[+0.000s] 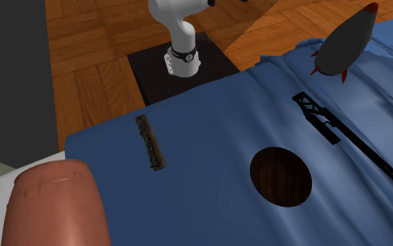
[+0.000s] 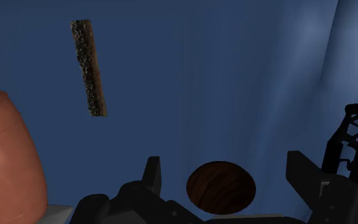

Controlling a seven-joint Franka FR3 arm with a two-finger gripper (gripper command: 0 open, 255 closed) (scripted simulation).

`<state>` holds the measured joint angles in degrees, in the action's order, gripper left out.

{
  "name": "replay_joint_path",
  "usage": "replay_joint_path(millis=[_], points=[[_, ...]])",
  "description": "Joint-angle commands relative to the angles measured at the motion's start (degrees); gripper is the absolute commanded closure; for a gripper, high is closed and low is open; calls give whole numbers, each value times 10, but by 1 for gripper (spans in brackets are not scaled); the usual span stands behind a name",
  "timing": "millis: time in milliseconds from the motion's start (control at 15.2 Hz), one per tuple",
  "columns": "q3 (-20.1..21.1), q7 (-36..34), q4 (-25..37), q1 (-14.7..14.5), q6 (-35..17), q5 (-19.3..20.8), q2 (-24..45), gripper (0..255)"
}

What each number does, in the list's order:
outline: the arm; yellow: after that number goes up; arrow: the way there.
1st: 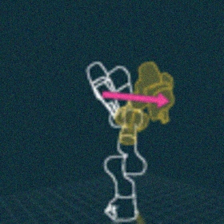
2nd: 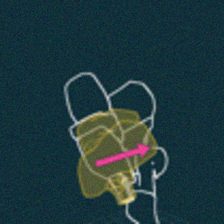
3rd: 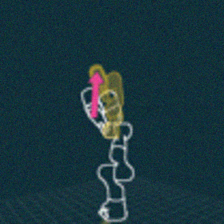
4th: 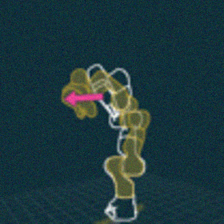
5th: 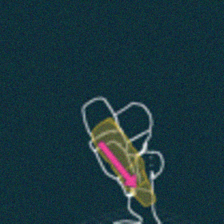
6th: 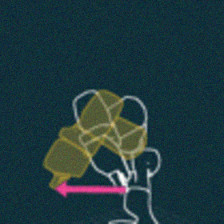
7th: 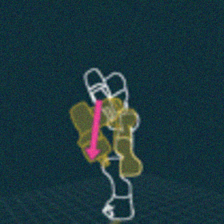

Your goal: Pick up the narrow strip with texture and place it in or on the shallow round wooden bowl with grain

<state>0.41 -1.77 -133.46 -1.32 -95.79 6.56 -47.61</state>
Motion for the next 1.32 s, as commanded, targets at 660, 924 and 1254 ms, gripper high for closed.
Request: replay_joint_path(millis=[660, 924, 1254], points=[[-100, 75, -127, 35, -144, 55, 19, 0], [-144, 106, -160, 51, -208, 78, 51, 0], [-203, 146, -185, 68, -296, 103, 115, 0]])
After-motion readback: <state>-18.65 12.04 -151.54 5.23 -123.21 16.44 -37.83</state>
